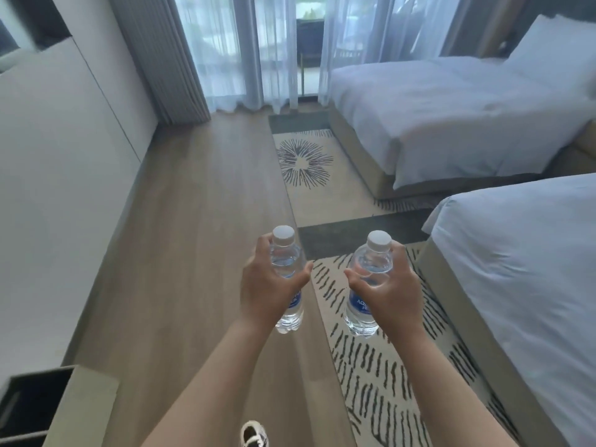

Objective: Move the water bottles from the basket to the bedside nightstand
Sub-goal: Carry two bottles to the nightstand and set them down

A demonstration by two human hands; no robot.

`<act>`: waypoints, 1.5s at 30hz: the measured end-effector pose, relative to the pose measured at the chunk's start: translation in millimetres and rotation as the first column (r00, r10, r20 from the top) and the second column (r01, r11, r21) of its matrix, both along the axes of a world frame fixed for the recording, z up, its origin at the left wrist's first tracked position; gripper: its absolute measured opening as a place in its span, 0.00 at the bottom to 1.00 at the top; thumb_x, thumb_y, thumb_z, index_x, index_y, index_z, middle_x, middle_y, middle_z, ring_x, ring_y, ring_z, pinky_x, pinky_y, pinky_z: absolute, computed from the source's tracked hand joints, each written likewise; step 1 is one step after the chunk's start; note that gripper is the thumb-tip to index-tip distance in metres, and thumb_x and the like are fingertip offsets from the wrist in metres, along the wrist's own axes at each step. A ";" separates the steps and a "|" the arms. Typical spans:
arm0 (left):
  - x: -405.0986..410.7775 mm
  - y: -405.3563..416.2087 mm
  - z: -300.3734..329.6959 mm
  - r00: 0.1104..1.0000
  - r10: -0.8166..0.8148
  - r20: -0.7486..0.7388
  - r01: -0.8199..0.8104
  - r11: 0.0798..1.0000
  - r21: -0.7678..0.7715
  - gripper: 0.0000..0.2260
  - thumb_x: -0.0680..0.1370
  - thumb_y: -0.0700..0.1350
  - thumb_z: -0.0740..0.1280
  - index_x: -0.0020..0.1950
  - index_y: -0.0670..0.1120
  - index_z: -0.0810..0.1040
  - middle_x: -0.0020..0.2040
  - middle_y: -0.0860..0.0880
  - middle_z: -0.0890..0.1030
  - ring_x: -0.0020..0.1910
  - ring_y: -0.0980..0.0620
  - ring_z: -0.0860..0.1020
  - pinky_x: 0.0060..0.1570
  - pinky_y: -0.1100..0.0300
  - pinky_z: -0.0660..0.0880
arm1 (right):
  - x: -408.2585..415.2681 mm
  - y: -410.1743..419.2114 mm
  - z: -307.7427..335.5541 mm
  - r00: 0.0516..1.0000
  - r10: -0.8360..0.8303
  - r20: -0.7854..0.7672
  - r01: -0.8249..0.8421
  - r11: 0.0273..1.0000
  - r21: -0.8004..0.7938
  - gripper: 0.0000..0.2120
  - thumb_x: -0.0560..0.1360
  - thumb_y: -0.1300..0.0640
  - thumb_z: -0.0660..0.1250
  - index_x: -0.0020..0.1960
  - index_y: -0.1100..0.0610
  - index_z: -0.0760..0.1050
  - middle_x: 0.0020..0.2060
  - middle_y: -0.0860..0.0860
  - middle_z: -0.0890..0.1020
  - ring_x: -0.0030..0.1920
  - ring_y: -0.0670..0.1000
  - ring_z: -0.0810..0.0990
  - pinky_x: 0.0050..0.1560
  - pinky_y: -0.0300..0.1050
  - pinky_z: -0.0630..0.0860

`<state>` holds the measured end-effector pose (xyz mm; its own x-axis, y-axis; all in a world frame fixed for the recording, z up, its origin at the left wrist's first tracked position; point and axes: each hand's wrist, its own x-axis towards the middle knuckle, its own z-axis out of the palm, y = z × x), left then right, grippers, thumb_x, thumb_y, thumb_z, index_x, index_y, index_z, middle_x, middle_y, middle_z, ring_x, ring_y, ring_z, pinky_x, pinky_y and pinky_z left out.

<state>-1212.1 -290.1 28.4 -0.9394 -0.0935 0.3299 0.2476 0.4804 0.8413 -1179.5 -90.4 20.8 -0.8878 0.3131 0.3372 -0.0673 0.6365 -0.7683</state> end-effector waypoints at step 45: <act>-796.5 465.3 -29.6 0.719 -0.686 0.114 0.686 0.726 0.048 0.24 0.63 0.59 0.75 0.53 0.58 0.70 0.48 0.57 0.80 0.47 0.58 0.79 0.48 0.57 0.77 | -666.2 378.3 -26.2 0.708 -0.706 0.039 0.706 0.702 -0.094 0.30 0.62 0.32 0.68 0.57 0.45 0.66 0.50 0.45 0.80 0.46 0.45 0.79 0.42 0.31 0.71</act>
<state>-2008.6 175.2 -1.2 -0.7774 0.5909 0.2155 0.4100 0.2164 0.8860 -1845.7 287.9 -5.4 -0.3942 0.8781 0.2711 0.3716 0.4221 -0.8269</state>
